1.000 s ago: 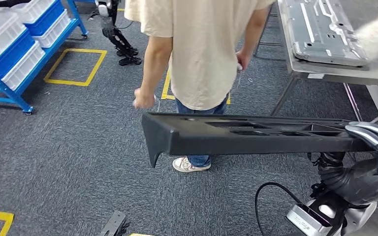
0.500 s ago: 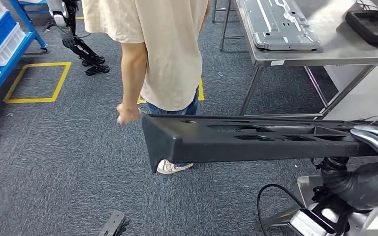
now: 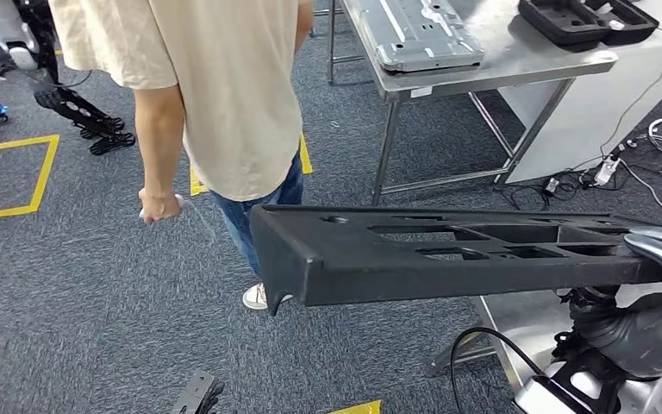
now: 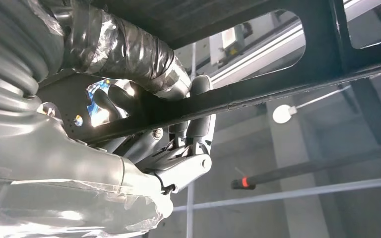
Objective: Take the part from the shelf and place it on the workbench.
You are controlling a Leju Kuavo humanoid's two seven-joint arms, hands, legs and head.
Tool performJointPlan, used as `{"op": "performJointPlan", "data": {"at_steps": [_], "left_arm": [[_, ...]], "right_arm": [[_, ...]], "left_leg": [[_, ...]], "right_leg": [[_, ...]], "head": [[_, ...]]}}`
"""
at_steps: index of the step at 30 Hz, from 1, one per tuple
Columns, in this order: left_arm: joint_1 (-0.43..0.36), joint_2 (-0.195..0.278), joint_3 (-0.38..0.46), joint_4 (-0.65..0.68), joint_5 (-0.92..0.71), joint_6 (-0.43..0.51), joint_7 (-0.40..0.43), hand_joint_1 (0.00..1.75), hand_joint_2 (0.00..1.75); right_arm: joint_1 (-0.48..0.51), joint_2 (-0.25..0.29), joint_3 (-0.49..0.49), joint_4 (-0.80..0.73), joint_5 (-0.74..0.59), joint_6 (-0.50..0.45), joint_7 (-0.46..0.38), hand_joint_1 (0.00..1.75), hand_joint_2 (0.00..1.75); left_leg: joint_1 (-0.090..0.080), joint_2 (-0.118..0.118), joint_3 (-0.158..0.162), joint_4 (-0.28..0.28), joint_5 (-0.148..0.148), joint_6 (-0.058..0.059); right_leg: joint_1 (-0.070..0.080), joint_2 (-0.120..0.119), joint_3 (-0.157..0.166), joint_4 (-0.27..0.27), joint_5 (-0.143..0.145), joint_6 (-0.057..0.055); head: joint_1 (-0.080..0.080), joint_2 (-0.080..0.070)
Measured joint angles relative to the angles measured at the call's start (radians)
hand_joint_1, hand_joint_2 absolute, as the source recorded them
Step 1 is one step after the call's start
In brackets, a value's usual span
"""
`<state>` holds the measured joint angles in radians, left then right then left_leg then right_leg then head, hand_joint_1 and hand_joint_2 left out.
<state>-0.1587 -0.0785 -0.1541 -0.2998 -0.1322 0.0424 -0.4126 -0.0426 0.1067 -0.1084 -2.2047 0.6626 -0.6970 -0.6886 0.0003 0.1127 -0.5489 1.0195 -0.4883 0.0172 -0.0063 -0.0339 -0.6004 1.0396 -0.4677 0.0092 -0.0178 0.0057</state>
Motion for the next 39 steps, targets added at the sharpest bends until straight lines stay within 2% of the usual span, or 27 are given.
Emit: {"op": "performJointPlan", "data": {"at_steps": [1,3,5,6,7,8,9,11,13,15,16,18,20,21,22,23,25,27,28,29,31,32,33,35,37,38,39], "left_arm": [[0.0,0.001,0.0,0.0,-0.002,0.0,0.002,0.0,1.75],[-0.001,0.004,0.0,0.0,-0.005,-0.001,0.006,0.0,1.75],[0.004,0.009,0.0,0.0,-0.009,-0.001,0.01,0.0,1.75],[0.008,0.012,0.0,0.0,-0.011,-0.001,0.012,0.0,1.75],[0.011,0.015,0.0,0.0,-0.012,0.0,0.014,0.0,1.75],[0.012,0.018,0.0,0.0,-0.014,0.001,0.015,0.0,1.75],[0.012,0.02,0.0,0.0,-0.014,0.002,0.015,0.0,1.75],[0.01,0.026,0.0,0.0,-0.014,0.004,0.016,0.0,1.75],[0.008,0.031,0.0,0.0,-0.015,0.005,0.015,0.0,1.75],[0.005,0.032,0.0,0.0,-0.015,0.005,0.015,0.0,1.75],[0.003,0.031,0.0,0.0,-0.016,0.005,0.014,0.0,1.75],[0.0,0.03,0.0,0.0,-0.016,0.005,0.014,0.0,1.75],[0.002,0.03,0.0,0.0,-0.016,0.005,0.014,0.0,1.75],[0.004,0.03,0.0,0.0,-0.015,0.005,0.015,0.0,1.75],[0.006,0.031,0.0,0.0,-0.015,0.005,0.015,0.0,1.75],[0.007,0.031,0.0,0.0,-0.015,0.004,0.015,0.0,1.75],[0.006,0.03,0.0,0.0,-0.014,0.001,0.017,0.0,1.75],[0.004,0.03,0.0,0.0,-0.014,-0.005,0.021,0.0,1.75],[0.004,0.03,0.0,0.0,-0.014,-0.006,0.022,0.0,1.75],[0.005,0.03,0.0,0.0,-0.014,-0.007,0.023,0.0,1.75],[0.005,0.031,0.0,0.0,-0.014,-0.006,0.024,0.0,1.75],[0.005,0.032,0.0,0.0,-0.014,-0.005,0.023,0.0,1.75],[0.005,0.033,0.0,0.0,-0.014,-0.004,0.022,0.0,1.75],[0.01,0.035,0.0,0.0,-0.014,-0.002,0.021,0.0,1.75],[0.018,0.036,0.0,0.001,-0.014,-0.002,0.02,0.0,1.75],[0.021,0.037,0.0,0.001,-0.014,-0.002,0.02,0.0,1.75],[0.022,0.038,0.0,0.001,-0.014,-0.002,0.02,0.0,1.75]], "right_arm": [[0.002,-0.001,-0.002,-0.002,0.0,0.0,0.0,1.75,1.75],[0.006,-0.001,-0.006,-0.006,-0.002,0.0,0.0,1.75,1.75],[0.009,-0.001,-0.009,-0.008,-0.005,0.0,0.0,1.75,1.75],[0.011,-0.001,-0.01,-0.008,-0.006,0.0,0.0,1.75,1.75],[0.013,-0.001,-0.012,-0.008,-0.006,0.0,0.0,1.75,1.75],[0.016,-0.001,-0.013,-0.008,-0.006,0.0,0.0,1.75,1.75],[0.017,-0.001,-0.015,-0.008,-0.005,0.0,0.0,1.75,1.75],[0.017,-0.001,-0.017,-0.009,-0.003,0.0,0.0,1.75,1.75],[0.016,-0.001,-0.019,-0.009,-0.001,0.0,0.0,1.75,1.75],[0.017,-0.001,-0.02,-0.009,0.001,0.0,0.0,1.75,1.75],[0.018,-0.001,-0.022,-0.009,0.002,0.0,0.0,1.75,1.75],[0.016,-0.001,-0.025,-0.01,0.002,0.0,0.0,1.75,1.75],[0.015,-0.001,-0.027,-0.011,0.001,0.0,0.0,1.75,1.75],[0.015,-0.001,-0.027,-0.011,0.001,0.0,0.0,1.75,1.75],[0.016,-0.001,-0.028,-0.01,0.001,0.0,0.0,1.75,1.75],[0.016,-0.001,-0.028,-0.01,0.001,0.0,0.0,1.75,1.75],[0.016,-0.001,-0.029,-0.01,0.002,0.0,0.0,1.75,1.75],[0.015,-0.001,-0.029,-0.009,0.006,0.0,0.0,1.75,1.75],[0.015,-0.001,-0.029,-0.008,0.009,0.0,0.0,1.75,1.75],[0.015,0.0,-0.029,-0.007,0.012,0.0,0.0,1.75,1.75],[0.017,0.001,-0.029,-0.006,0.02,0.0,0.0,1.75,1.75],[0.018,0.001,-0.029,-0.006,0.024,0.0,0.0,1.75,1.75],[0.019,0.002,-0.029,-0.006,0.026,0.0,0.0,1.75,1.75],[0.02,0.003,-0.029,-0.006,0.03,0.0,0.0,1.75,1.75],[0.021,0.004,-0.029,-0.006,0.035,0.0,0.0,1.75,1.75],[0.021,0.004,-0.029,-0.006,0.036,0.0,0.0,1.75,1.75],[0.022,0.004,-0.029,-0.006,0.037,0.0,0.0,1.75,1.75]], "left_leg": [[0.002,-0.008,0.0,0.005,-0.007,-0.006],[0.007,-0.052,-0.021,0.061,-0.05,-0.017],[0.01,-0.093,-0.073,0.181,-0.117,-0.022],[0.01,-0.099,-0.098,0.238,-0.138,-0.022],[0.01,-0.102,-0.113,0.268,-0.14,-0.021],[0.01,-0.104,-0.111,0.263,-0.123,-0.018],[0.01,-0.11,-0.092,0.221,-0.089,-0.013],[0.009,-0.15,-0.035,0.092,-0.024,0.0],[0.008,-0.184,-0.002,0.015,-0.003,0.008],[0.006,-0.174,0.004,0.001,-0.001,0.011],[0.007,-0.162,0.007,-0.005,0.004,0.014],[0.013,-0.137,0.011,-0.023,0.016,0.025],[0.011,-0.109,0.011,-0.028,0.02,0.031],[0.01,-0.094,0.01,-0.027,0.019,0.032],[0.01,-0.08,0.008,-0.026,0.018,0.032],[0.01,-0.066,0.008,-0.024,0.016,0.031],[0.011,-0.043,0.008,-0.018,0.011,0.026],[0.007,-0.025,0.008,-0.008,0.001,0.015],[0.005,-0.018,0.008,-0.005,-0.002,0.009],[0.002,-0.009,0.01,-0.004,-0.005,0.003],[0.002,0.005,0.014,-0.003,-0.01,-0.008],[0.003,-0.004,0.013,0.004,-0.02,-0.014],[0.006,-0.025,0.004,0.028,-0.04,-0.018],[0.01,-0.08,-0.041,0.136,-0.104,-0.024],[0.01,-0.102,-0.099,0.258,-0.152,-0.025],[0.01,-0.104,-0.111,0.282,-0.149,-0.024],[0.011,-0.105,-0.105,0.265,-0.127,-0.023]], "right_leg": [[-0.002,0.009,0.0,-0.002,0.002,-0.005],[-0.008,0.027,-0.001,-0.007,0.008,-0.015],[-0.008,0.047,-0.003,-0.006,0.01,-0.021],[-0.007,0.058,-0.004,-0.006,0.01,-0.023],[-0.006,0.071,-0.005,-0.004,0.011,-0.023],[-0.005,0.085,-0.006,-0.002,0.011,-0.023],[-0.005,0.099,-0.006,0.0,0.011,-0.023],[-0.005,0.123,-0.007,0.002,0.012,-0.021],[-0.009,0.146,-0.013,0.003,0.017,-0.013],[-0.013,0.169,-0.02,-0.002,0.025,0.002],[-0.013,0.167,-0.022,-0.003,0.027,0.008],[-0.008,0.115,-0.04,0.031,0.0,0.018],[-0.008,0.053,-0.09,0.137,-0.062,0.026],[-0.011,0.044,-0.118,0.197,-0.088,0.029],[-0.014,0.04,-0.136,0.237,-0.097,0.033],[-0.016,0.037,-0.138,0.243,-0.089,0.037],[-0.02,0.017,-0.083,0.148,-0.031,0.041],[-0.014,-0.022,-0.02,0.033,0.007,0.032],[-0.011,-0.033,-0.008,0.007,0.011,0.025],[-0.007,-0.034,-0.007,0.0,0.007,0.018],[-0.009,-0.013,-0.01,-0.001,0.011,0.008],[-0.012,-0.002,-0.01,-0.003,0.013,0.003],[-0.015,0.008,-0.011,-0.005,0.016,-0.003],[-0.017,0.029,-0.013,-0.007,0.019,-0.012],[-0.015,0.055,-0.015,-0.006,0.021,-0.015],[-0.015,0.069,-0.016,-0.005,0.021,-0.016],[-0.014,0.082,-0.016,-0.003,0.022,-0.016]], "head": [[0.0,0.0],[0.0,0.0],[0.0,0.0],[0.0,0.0],[0.0,0.0],[0.0,0.0],[0.0,0.0],[0.0,0.0],[0.0,0.0],[0.0,0.0],[0.0,0.0],[0.002,0.0],[0.003,0.0],[0.003,0.0],[0.003,0.0],[0.003,0.0],[0.003,0.0],[0.003,0.0],[0.003,0.0],[0.003,0.0],[0.002,0.0],[0.002,0.0],[0.002,0.0],[0.002,0.0],[0.002,0.0],[0.002,0.0],[0.002,0.0]]}}
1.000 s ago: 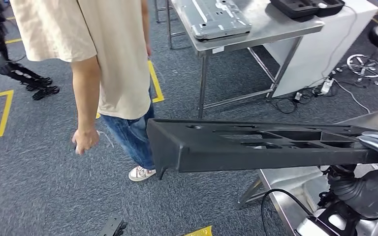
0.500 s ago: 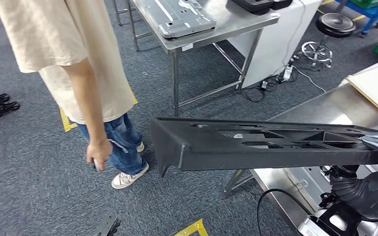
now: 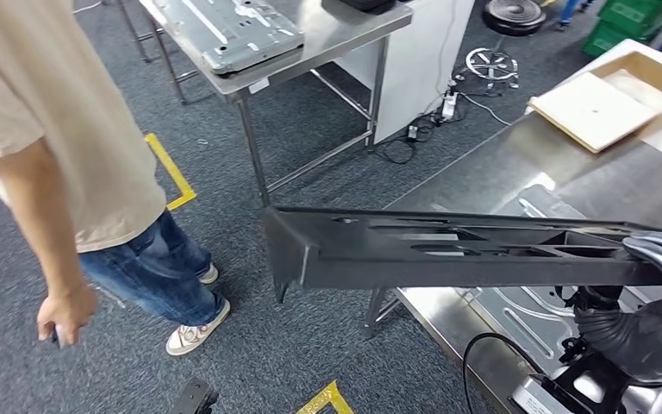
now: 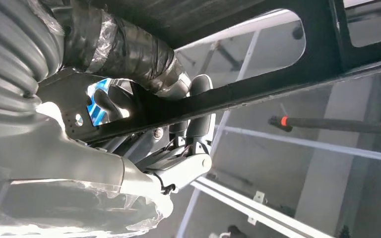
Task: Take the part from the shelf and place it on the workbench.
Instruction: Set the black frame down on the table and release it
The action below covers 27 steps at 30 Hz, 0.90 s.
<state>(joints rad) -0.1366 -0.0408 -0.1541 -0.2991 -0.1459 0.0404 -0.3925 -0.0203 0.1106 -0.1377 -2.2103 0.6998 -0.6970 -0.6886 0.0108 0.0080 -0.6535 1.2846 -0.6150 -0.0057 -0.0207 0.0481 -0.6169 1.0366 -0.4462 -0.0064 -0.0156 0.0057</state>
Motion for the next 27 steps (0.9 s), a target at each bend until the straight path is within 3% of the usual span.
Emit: {"op": "performJointPlan", "data": {"at_steps": [1,3,5,8,10,12,14,15,16,18,20,21,23,25,27], "left_arm": [[-0.001,0.001,0.0,0.0,0.0,0.0,0.0,0.0,1.75],[-0.003,0.002,0.0,0.0,0.0,0.0,0.0,0.0,1.75],[-0.003,0.003,0.0,0.0,0.001,0.004,-0.002,0.0,1.75],[0.0,0.001,0.0,0.001,0.008,0.011,-0.008,0.0,1.75],[0.0,-0.002,0.002,0.001,0.014,0.012,-0.013,0.0,1.75],[0.007,-0.003,0.005,0.003,0.017,0.013,-0.019,0.0,1.75],[0.019,-0.003,0.007,0.005,0.017,0.014,-0.024,0.0,1.75],[0.023,-0.003,0.008,0.007,0.017,0.015,-0.026,0.0,1.75],[0.025,-0.003,0.008,0.007,0.016,0.015,-0.027,0.0,1.75],[0.026,-0.003,0.008,0.008,0.013,0.016,-0.028,0.0,1.75],[0.027,-0.002,0.008,0.008,0.011,0.019,-0.028,0.0,1.75],[0.028,-0.001,0.008,0.009,0.011,0.021,-0.028,0.0,1.75],[0.028,0.0,0.008,0.01,0.01,0.023,-0.027,0.0,1.75],[0.026,0.002,0.008,0.01,0.01,0.025,-0.028,0.0,1.75],[0.029,0.005,0.008,0.011,0.01,0.025,-0.028,0.0,1.75]], "right_arm": [[0.001,0.0,0.0,0.0,0.0,0.0,0.0,1.75,1.75],[0.001,0.0,0.0,0.0,0.001,0.0,0.0,1.75,1.75],[0.0,0.0,0.0,0.0,0.002,0.0,0.0,1.75,1.75],[0.003,0.0,-0.001,0.0,0.005,0.0,0.0,1.75,1.75],[0.006,0.0,-0.006,0.0,0.005,0.0,0.0,1.75,1.75],[0.007,0.0,-0.014,0.0,0.002,0.0,0.0,1.75,1.75],[0.014,0.0,-0.021,0.0,-0.003,0.0,0.0,1.75,1.75],[0.02,0.0,-0.025,0.0,-0.007,0.0,0.0,1.75,1.75],[0.025,0.0,-0.029,0.0,-0.01,0.0,0.0,1.75,1.75],[0.033,0.0,-0.039,0.0,-0.017,0.0,0.0,1.75,1.75],[0.038,0.003,-0.048,0.0,-0.024,0.0,0.0,1.75,1.75],[0.042,0.005,-0.053,0.0,-0.028,0.0,0.0,1.75,1.75],[0.052,0.01,-0.064,0.0,-0.033,0.0,0.0,1.75,1.75],[0.057,0.014,-0.07,0.0,-0.034,0.0,0.0,1.75,1.75],[0.058,0.019,-0.072,0.0,-0.034,0.0,0.0,1.75,1.75]], "left_leg": [[0.001,-0.004,0.021,-0.048,0.035,0.002],[0.005,-0.04,0.075,-0.172,0.096,0.006],[0.007,-0.072,0.1,-0.234,0.11,0.011],[0.006,-0.05,0.103,-0.246,0.114,0.025],[0.008,-0.027,0.104,-0.257,0.123,0.04],[0.004,-0.003,0.104,-0.261,0.126,0.05],[0.001,0.023,0.103,-0.26,0.125,0.053],[0.0,0.037,0.103,-0.26,0.124,0.053],[-0.001,0.049,0.104,-0.26,0.123,0.053],[-0.003,0.069,0.109,-0.26,0.118,0.049],[-0.009,0.087,0.114,-0.258,0.112,0.04],[-0.012,0.097,0.116,-0.259,0.11,0.035],[-0.014,0.114,0.12,-0.259,0.104,0.026],[-0.01,0.076,0.11,-0.227,0.075,0.015],[-0.005,0.018,0.066,-0.125,0.016,0.006]], "right_leg": [[0.0,0.013,0.0,0.002,0.0,0.0],[0.0,0.038,-0.004,0.01,-0.001,0.005],[0.0,0.061,-0.014,0.015,0.002,0.017],[-0.002,0.082,-0.024,0.013,0.011,0.037],[0.001,0.043,-0.042,0.052,-0.017,0.045],[0.004,-0.014,-0.087,0.16,-0.081,0.05],[0.004,-0.036,-0.129,0.258,-0.12,0.053],[0.003,-0.042,-0.129,0.265,-0.114,0.053],[0.004,-0.048,-0.11,0.234,-0.091,0.052],[0.009,-0.084,-0.038,0.108,-0.036,0.043],[0.02,-0.118,0.006,0.018,-0.013,0.029],[0.024,-0.122,0.01,0.006,-0.015,0.024],[0.022,-0.099,0.008,0.0,-0.012,0.014],[0.014,-0.077,0.011,-0.008,-0.006,0.003],[0.01,-0.055,0.011,-0.011,-0.002,-0.005]], "head": [[0.0,0.0],[0.0,0.0],[0.0,0.0],[0.0,0.0],[0.002,0.0],[0.004,0.0],[0.004,0.0],[0.004,0.0],[0.004,0.0],[0.004,0.0],[0.004,0.0],[0.003,0.0],[0.004,0.0],[0.004,0.0],[0.003,0.0]]}}
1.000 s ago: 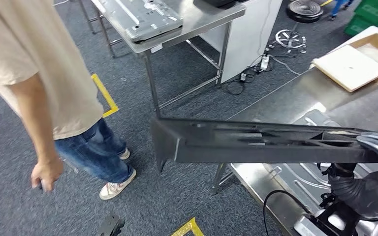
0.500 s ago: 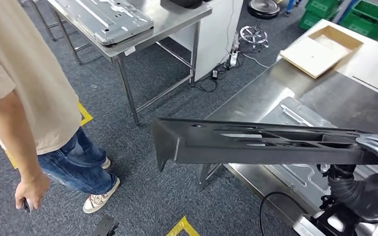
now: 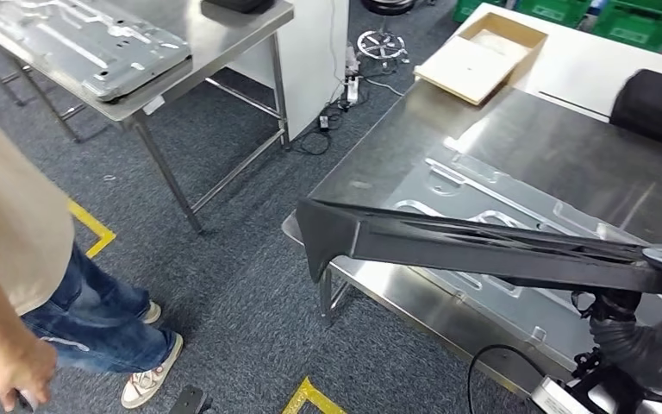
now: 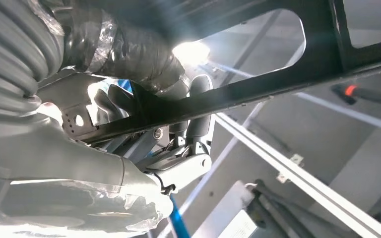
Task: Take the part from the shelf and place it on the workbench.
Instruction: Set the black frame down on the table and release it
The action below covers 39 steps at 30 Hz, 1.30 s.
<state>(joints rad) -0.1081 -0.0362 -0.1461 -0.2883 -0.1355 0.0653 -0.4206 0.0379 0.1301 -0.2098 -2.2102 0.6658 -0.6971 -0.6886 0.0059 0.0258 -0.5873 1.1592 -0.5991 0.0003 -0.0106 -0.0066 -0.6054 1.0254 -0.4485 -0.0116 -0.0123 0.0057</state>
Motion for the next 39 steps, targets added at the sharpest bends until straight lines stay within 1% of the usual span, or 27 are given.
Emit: {"op": "performJointPlan", "data": {"at_steps": [2,3,4,5,7,9,11,12,14,15,16,17,18,19,20,22,24,26,27,29,31,33,34,35,36,37,39], "left_arm": [[0.006,0.001,0.0,0.001,0.0,0.0,0.001,0.0,1.75],[0.008,0.002,0.0,0.002,-0.001,0.0,0.001,0.0,1.75],[0.009,0.003,0.0,0.002,-0.001,0.0,0.001,0.0,1.75],[0.009,0.004,0.0,0.002,-0.002,0.0,0.001,0.0,1.75],[0.007,0.006,0.0,0.002,-0.005,-0.001,0.002,0.0,1.75],[0.006,0.007,0.0,0.002,-0.009,-0.004,0.002,0.0,1.75],[0.002,0.006,0.0,0.002,-0.011,-0.007,0.002,0.0,1.75],[0.0,0.005,0.0,0.002,-0.011,-0.009,0.001,0.0,1.75],[-0.003,0.004,0.0,0.002,-0.011,-0.012,0.001,0.0,1.75],[-0.001,0.005,0.0,0.002,-0.012,-0.013,0.001,0.0,1.75],[0.001,0.005,0.0,0.002,-0.012,-0.014,0.001,0.0,1.75],[0.003,0.006,0.0,0.002,-0.012,-0.015,0.001,0.0,1.75],[0.005,0.006,0.0,0.002,-0.013,-0.016,0.001,0.0,1.75],[0.005,0.006,0.0,0.002,-0.013,-0.017,0.001,0.0,1.75],[0.005,0.006,0.0,0.002,-0.013,-0.018,0.001,0.0,1.75],[0.004,0.006,0.0,0.002,-0.014,-0.02,0.0,0.0,1.75],[0.005,0.006,0.0,0.002,-0.014,-0.021,0.0,0.0,1.75],[0.004,0.006,0.0,0.002,-0.014,-0.021,0.0,0.0,1.75],[0.003,0.006,0.0,0.002,-0.014,-0.021,0.0,0.0,1.75],[0.001,0.006,0.0,0.002,-0.014,-0.022,-0.001,0.0,1.75],[0.005,0.007,0.0,0.002,-0.014,-0.022,-0.001,0.0,1.75],[0.012,0.007,0.0,0.002,-0.014,-0.023,-0.001,0.0,1.75],[0.013,0.007,0.0,0.002,-0.014,-0.023,-0.001,0.0,1.75],[0.014,0.007,0.0,0.002,-0.014,-0.023,-0.001,0.0,1.75],[0.013,0.008,0.0,0.002,-0.014,-0.023,-0.001,0.0,1.75],[0.013,0.009,0.0,0.002,-0.014,-0.023,-0.001,0.0,1.75],[0.014,0.01,0.0,0.002,-0.013,-0.023,-0.002,0.0,1.75]], "right_arm": [[0.003,0.004,-0.001,0.001,0.0,0.0,0.0,1.75,1.75],[0.004,0.006,-0.002,0.002,-0.001,0.0,0.0,1.75,1.75],[0.006,0.007,-0.004,0.003,-0.003,0.0,0.0,1.75,1.75],[0.008,0.009,-0.006,0.003,-0.005,0.0,0.0,1.75,1.75],[0.012,0.013,-0.015,0.005,-0.013,0.0,0.0,1.75,1.75],[0.016,0.015,-0.025,0.01,-0.02,0.0,0.0,1.75,1.75],[0.021,0.017,-0.037,0.015,-0.026,0.0,0.0,1.75,1.75],[0.024,0.018,-0.046,0.019,-0.03,0.0,0.0,1.75,1.75],[0.025,0.018,-0.065,0.031,-0.036,0.0,0.003,1.75,1.75],[0.025,0.018,-0.076,0.039,-0.038,0.0,0.007,1.75,1.75],[0.025,0.018,-0.085,0.049,-0.038,0.0,0.014,1.75,1.75],[0.026,0.018,-0.095,0.061,-0.037,0.0,0.025,1.75,1.75],[0.026,0.017,-0.105,0.072,-0.035,0.0,0.039,1.75,1.75],[0.027,0.015,-0.115,0.083,-0.031,0.0,0.054,1.75,1.75],[0.027,0.011,-0.125,0.094,-0.027,0.0,0.071,1.75,1.75],[0.025,-0.003,-0.145,0.115,-0.018,0.0,0.098,1.75,1.75],[0.022,-0.019,-0.161,0.132,-0.014,0.0,0.112,1.75,1.75],[0.021,-0.028,-0.173,0.144,-0.014,0.0,0.115,1.75,1.75],[0.021,-0.031,-0.178,0.149,-0.015,0.0,0.116,1.75,1.75],[0.02,-0.036,-0.183,0.157,-0.015,0.0,0.117,1.75,1.75],[0.017,-0.038,-0.184,0.164,-0.015,0.0,0.119,1.75,1.75],[0.017,-0.039,-0.184,0.172,-0.013,0.0,0.121,1.75,1.75],[0.017,-0.039,-0.185,0.176,-0.01,0.0,0.124,1.75,1.75],[0.017,-0.04,-0.185,0.179,-0.006,0.0,0.128,1.75,1.75],[0.017,-0.042,-0.186,0.182,-0.001,0.0,0.136,1.75,1.75],[0.017,-0.045,-0.188,0.186,0.005,0.0,0.147,1.75,1.75],[0.016,-0.058,-0.192,0.195,0.016,0.0,0.18,1.75,1.75]], "left_leg": [[0.003,-0.017,-0.055,0.115,-0.043,-0.005],[0.005,-0.019,-0.067,0.135,-0.038,-0.007],[0.007,-0.02,-0.06,0.117,-0.013,-0.009],[0.01,-0.025,-0.038,0.066,0.024,-0.01],[0.016,-0.062,0.015,-0.056,0.079,-0.01],[0.017,-0.09,0.038,-0.109,0.088,-0.004],[0.013,-0.077,0.04,-0.115,0.092,0.01],[0.013,-0.067,0.041,-0.121,0.097,0.019],[0.016,-0.043,0.042,-0.133,0.108,0.035],[0.014,-0.03,0.042,-0.135,0.11,0.039],[0.012,-0.018,0.041,-0.136,0.11,0.042],[0.01,-0.004,0.039,-0.136,0.11,0.043],[0.009,0.009,0.039,-0.136,0.109,0.044],[0.008,0.022,0.039,-0.136,0.108,0.044],[0.007,0.033,0.04,-0.136,0.107,0.043],[0.003,0.053,0.045,-0.135,0.103,0.038],[-0.002,0.072,0.048,-0.135,0.098,0.03],[-0.005,0.093,0.052,-0.137,0.095,0.02],[-0.004,0.089,0.054,-0.134,0.09,0.015],[-0.002,0.047,0.041,-0.095,0.058,0.007],[0.001,-0.005,-0.013,0.024,-0.006,0.005],[0.002,-0.019,-0.071,0.139,-0.044,0.003],[0.003,-0.019,-0.079,0.149,-0.033,0.002],[0.004,-0.021,-0.07,0.119,-0.004,0.002],[0.006,-0.029,-0.045,0.059,0.038,0.003],[0.008,-0.05,-0.016,-0.009,0.071,0.005],[0.011,-0.084,0.022,-0.101,0.103,0.008]], "right_leg": [[0.0,0.027,-0.001,0.001,0.001,-0.003],[-0.001,0.041,-0.001,0.003,0.001,-0.003],[-0.002,0.056,-0.001,0.006,0.001,-0.002],[-0.004,0.07,-0.002,0.01,0.0,-0.001],[-0.005,0.095,-0.006,0.022,-0.004,0.007],[-0.006,0.115,-0.015,0.029,-0.003,0.019],[-0.009,0.133,-0.022,0.024,0.005,0.034],[-0.009,0.125,-0.025,0.025,0.005,0.04],[-0.006,0.073,-0.048,0.072,-0.027,0.047],[-0.006,0.041,-0.07,0.122,-0.057,0.049],[-0.006,0.023,-0.098,0.184,-0.089,0.051],[-0.007,0.016,-0.121,0.237,-0.11,0.054],[-0.009,0.012,-0.133,0.266,-0.116,0.055],[-0.009,0.009,-0.127,0.26,-0.104,0.055],[-0.009,0.003,-0.102,0.218,-0.078,0.053],[-0.001,-0.039,-0.029,0.089,-0.027,0.043],[0.011,-0.068,0.006,0.016,-0.011,0.032],[0.014,-0.05,0.002,0.009,-0.01,0.024],[0.011,-0.039,0.002,0.006,-0.008,0.019],[0.003,-0.018,0.006,-0.003,-0.002,0.009],[-0.001,0.004,0.007,-0.005,0.001,0.001],[0.0,0.032,0.006,-0.003,0.001,-0.001],[0.0,0.046,0.006,0.0,0.001,-0.001],[-0.001,0.06,0.006,0.002,0.0,-0.001],[-0.001,0.074,0.006,0.005,-0.001,0.001],[-0.001,0.087,0.004,0.01,-0.002,0.004],[-0.002,0.111,-0.004,0.02,-0.004,0.013]], "head": [[0.0,0.0],[0.0,0.0],[0.0,0.0],[0.0,0.0],[0.0,0.0],[0.0,0.0],[0.0,0.0],[0.0,0.0],[0.002,0.0],[0.003,0.0],[0.004,0.0],[0.004,0.0],[0.004,0.0],[0.004,0.0],[0.004,0.0],[0.004,0.0],[0.004,0.0],[0.004,0.0],[0.004,0.0],[0.003,0.0],[0.004,0.0],[0.003,0.0],[0.003,0.0],[0.003,0.0],[0.003,0.0],[0.003,0.0],[0.004,0.0]]}}
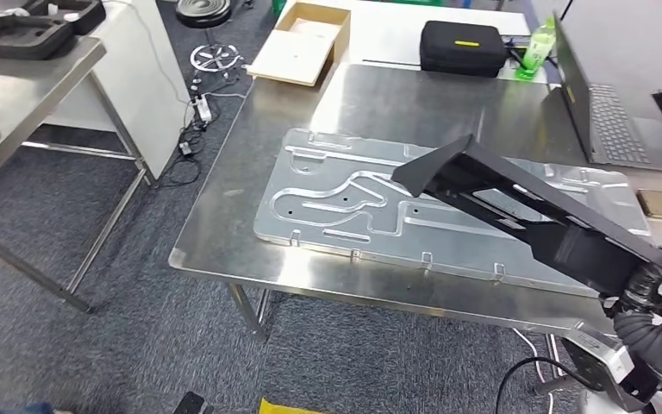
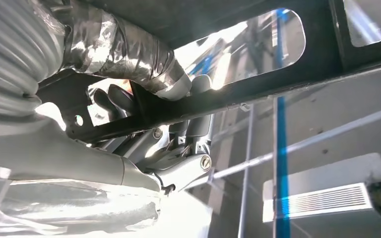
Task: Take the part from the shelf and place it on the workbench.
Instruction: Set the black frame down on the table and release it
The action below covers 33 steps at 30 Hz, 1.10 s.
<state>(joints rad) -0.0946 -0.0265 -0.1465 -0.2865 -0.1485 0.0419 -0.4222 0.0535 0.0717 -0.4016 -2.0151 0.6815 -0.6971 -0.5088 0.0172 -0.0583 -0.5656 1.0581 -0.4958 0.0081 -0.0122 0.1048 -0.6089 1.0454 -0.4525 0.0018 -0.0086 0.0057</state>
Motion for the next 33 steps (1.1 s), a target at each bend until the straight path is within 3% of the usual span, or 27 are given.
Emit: {"op": "performJointPlan", "data": {"at_steps": [1,3,5,7,9,10,11,12,14,16,20,21,24,25,26,27,29,30,31,33], "left_arm": [[0.001,0.0,0.0,0.0,0.001,-0.001,0.0,0.0,1.75],[0.001,0.0,0.0,0.0,0.002,-0.002,-0.001,0.0,1.75],[-0.001,0.0,0.0,0.0,0.003,-0.002,-0.004,0.0,1.75],[0.001,0.002,0.0,0.0,0.005,-0.001,-0.007,0.0,1.75],[0.009,0.003,0.001,0.0,0.008,-0.001,-0.009,0.0,1.75],[0.012,0.003,0.001,0.0,0.01,-0.001,-0.01,0.0,1.75],[0.014,0.003,0.0,0.0,0.012,-0.001,-0.011,0.0,1.75],[0.015,0.003,0.0,0.0,0.013,-0.002,-0.013,0.0,1.75],[0.015,0.002,0.001,0.0,0.017,-0.004,-0.017,0.0,1.75],[0.016,0.002,0.001,0.0,0.02,-0.01,-0.02,0.0,1.75],[0.019,0.003,0.006,0.0,0.02,-0.026,-0.027,0.0,1.75],[0.019,0.004,0.007,0.0,0.019,-0.029,-0.029,0.0,1.75],[0.019,0.005,0.007,0.0,0.015,-0.033,-0.032,0.0,1.75],[0.02,0.005,0.007,0.0,0.013,-0.034,-0.033,0.0,1.75],[0.019,0.005,0.007,0.0,0.013,-0.035,-0.033,0.0,1.75],[0.019,0.005,0.007,0.0,0.012,-0.037,-0.033,0.0,1.75],[0.015,0.006,0.007,0.0,0.012,-0.038,-0.033,0.0,1.75],[0.013,0.006,0.007,0.0,0.011,-0.039,-0.034,0.0,1.75],[0.011,0.006,0.007,0.0,0.009,-0.04,-0.034,0.0,1.75],[0.01,0.006,0.007,0.0,0.005,-0.041,-0.035,0.0,1.75]], "right_arm": [[0.0,-0.011,-0.003,0.007,0.004,0.0,0.021,1.75,1.75],[0.001,-0.043,-0.011,0.025,0.007,0.0,0.066,1.75,1.75],[0.003,-0.086,-0.025,0.051,0.001,0.0,0.118,1.75,1.75],[0.002,-0.126,-0.035,0.078,-0.009,0.005,0.171,1.75,1.75],[0.003,-0.16,-0.04,0.108,-0.024,0.022,0.225,1.75,1.75],[0.004,-0.178,-0.045,0.126,-0.034,0.037,0.254,1.75,1.75],[0.005,-0.2,-0.053,0.147,-0.051,0.06,0.285,1.75,1.75],[0.003,-0.227,-0.064,0.168,-0.078,0.095,0.319,1.75,1.75],[-0.003,-0.3,-0.093,0.223,-0.175,0.214,0.397,1.75,1.75],[-0.007,-0.39,-0.131,0.283,-0.273,0.346,0.45,1.75,1.75],[-0.004,-0.551,-0.181,0.34,-0.255,0.505,0.442,1.75,1.75],[-0.006,-0.586,-0.185,0.344,-0.234,0.529,0.438,1.75,1.75],[-0.023,-0.652,-0.184,0.347,-0.187,0.563,0.433,1.75,1.75],[-0.031,-0.665,-0.18,0.348,-0.173,0.567,0.432,1.75,1.75],[-0.04,-0.676,-0.173,0.348,-0.16,0.57,0.431,1.75,1.75],[-0.049,-0.688,-0.162,0.349,-0.148,0.572,0.429,1.75,1.75],[-0.065,-0.704,-0.138,0.351,-0.13,0.572,0.427,1.75,1.75],[-0.075,-0.711,-0.127,0.353,-0.124,0.571,0.425,1.75,1.75],[-0.084,-0.717,-0.117,0.354,-0.118,0.571,0.422,1.75,1.75],[-0.105,-0.73,-0.092,0.355,-0.102,0.57,0.41,1.75,1.75]], "left_leg": [[-0.001,-0.007,0.005,-0.013,-0.001,0.002],[-0.004,0.012,0.008,-0.02,0.005,0.013],[-0.003,0.031,0.011,-0.033,0.015,0.029],[-0.005,0.048,0.013,-0.04,0.02,0.038],[-0.007,0.064,0.01,-0.04,0.02,0.04],[-0.007,0.07,0.01,-0.04,0.02,0.04],[-0.007,0.075,0.01,-0.04,0.019,0.04],[-0.007,0.078,0.011,-0.04,0.019,0.039],[-0.01,0.082,0.014,-0.038,0.016,0.034],[-0.015,0.082,0.013,-0.037,0.014,0.027],[-0.016,0.081,0.005,-0.019,-0.003,0.009],[-0.016,0.078,-0.009,0.014,-0.025,0.006],[-0.014,0.069,-0.097,0.201,-0.113,0.005],[-0.014,0.068,-0.12,0.244,-0.122,0.006],[-0.014,0.068,-0.126,0.251,-0.11,0.008],[-0.015,0.067,-0.115,0.221,-0.081,0.012],[-0.019,0.064,-0.058,0.09,-0.008,0.024],[-0.021,0.063,-0.033,0.032,0.014,0.029],[-0.024,0.062,-0.019,-0.003,0.023,0.033],[-0.028,0.061,-0.015,-0.023,0.023,0.037]], "right_leg": [[-0.001,0.011,-0.005,0.002,0.001,0.006],[-0.007,0.027,-0.01,-0.001,0.007,0.021],[-0.006,-0.013,-0.021,0.019,-0.008,0.032],[-0.004,-0.076,-0.062,0.11,-0.063,0.039],[-0.009,-0.098,-0.12,0.234,-0.118,0.046],[-0.011,-0.099,-0.133,0.265,-0.123,0.048],[-0.014,-0.1,-0.127,0.258,-0.109,0.05],[-0.016,-0.102,-0.1,0.211,-0.078,0.052],[-0.017,-0.111,-0.022,0.068,-0.02,0.051],[-0.012,-0.119,0.016,-0.01,-0.004,0.045],[-0.014,-0.114,0.014,-0.019,-0.004,0.024],[-0.015,-0.113,0.015,-0.022,-0.002,0.017],[-0.009,-0.109,0.015,-0.021,-0.003,0.003],[-0.006,-0.107,0.015,-0.02,-0.004,0.001],[-0.004,-0.104,0.016,-0.019,-0.005,0.0],[-0.002,-0.102,0.017,-0.016,-0.006,-0.001],[0.001,-0.098,0.018,-0.011,-0.01,0.0],[0.003,-0.096,0.016,-0.008,-0.012,0.003],[0.002,-0.095,0.013,-0.005,-0.012,0.007],[0.0,-0.093,0.008,-0.005,-0.009,0.017]], "head": [[0.0,0.0],[0.0,0.0],[0.001,0.0],[0.001,0.0],[0.001,0.0],[0.001,0.0],[0.001,0.0],[0.001,0.0],[0.002,0.0],[0.001,0.0],[0.001,0.0],[0.001,0.0],[0.0,0.0],[0.0,0.0],[0.0,0.0],[0.0,0.0],[0.001,0.0],[0.001,0.0],[0.001,0.0],[0.0,0.0]]}}
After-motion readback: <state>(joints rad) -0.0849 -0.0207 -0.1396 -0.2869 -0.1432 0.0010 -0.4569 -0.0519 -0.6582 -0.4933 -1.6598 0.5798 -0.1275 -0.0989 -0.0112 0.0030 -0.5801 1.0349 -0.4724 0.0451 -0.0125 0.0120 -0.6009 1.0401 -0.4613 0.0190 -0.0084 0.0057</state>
